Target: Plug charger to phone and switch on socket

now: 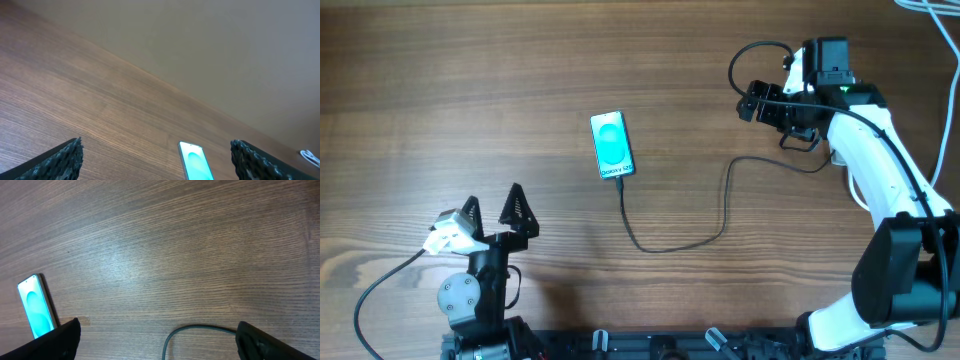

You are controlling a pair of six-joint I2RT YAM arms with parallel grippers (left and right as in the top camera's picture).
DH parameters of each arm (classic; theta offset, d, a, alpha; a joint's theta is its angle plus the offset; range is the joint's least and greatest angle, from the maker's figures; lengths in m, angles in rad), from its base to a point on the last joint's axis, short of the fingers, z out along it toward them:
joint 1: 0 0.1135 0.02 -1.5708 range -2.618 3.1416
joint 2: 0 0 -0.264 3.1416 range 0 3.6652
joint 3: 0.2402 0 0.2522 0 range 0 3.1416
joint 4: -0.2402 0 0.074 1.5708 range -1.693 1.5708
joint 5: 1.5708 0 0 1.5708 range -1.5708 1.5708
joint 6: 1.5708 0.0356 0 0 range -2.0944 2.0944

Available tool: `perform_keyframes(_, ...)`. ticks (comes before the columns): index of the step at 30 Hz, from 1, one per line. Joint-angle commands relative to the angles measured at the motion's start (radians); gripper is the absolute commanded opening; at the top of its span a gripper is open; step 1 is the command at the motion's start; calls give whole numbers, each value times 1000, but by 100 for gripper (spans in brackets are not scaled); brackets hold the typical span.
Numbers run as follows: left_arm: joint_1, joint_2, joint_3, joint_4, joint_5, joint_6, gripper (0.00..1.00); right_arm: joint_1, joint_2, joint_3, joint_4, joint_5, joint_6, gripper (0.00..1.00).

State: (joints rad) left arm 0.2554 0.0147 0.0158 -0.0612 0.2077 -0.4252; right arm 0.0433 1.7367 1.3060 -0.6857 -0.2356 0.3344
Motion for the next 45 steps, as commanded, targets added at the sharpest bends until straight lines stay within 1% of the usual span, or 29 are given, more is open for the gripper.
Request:
perform_keyframes(1,-2,-12,-10,3,-15,-2,100,5,12,3,6,-1,-13,100)
perform_keyframes(38,-2,-12,-10,3,-15,-2,100,5,12,3,6,-1,-13,100)
perform_keyframes(45,-2,-12,-10,3,-15,-2,100,5,-30,3,5,-1,-13,100)
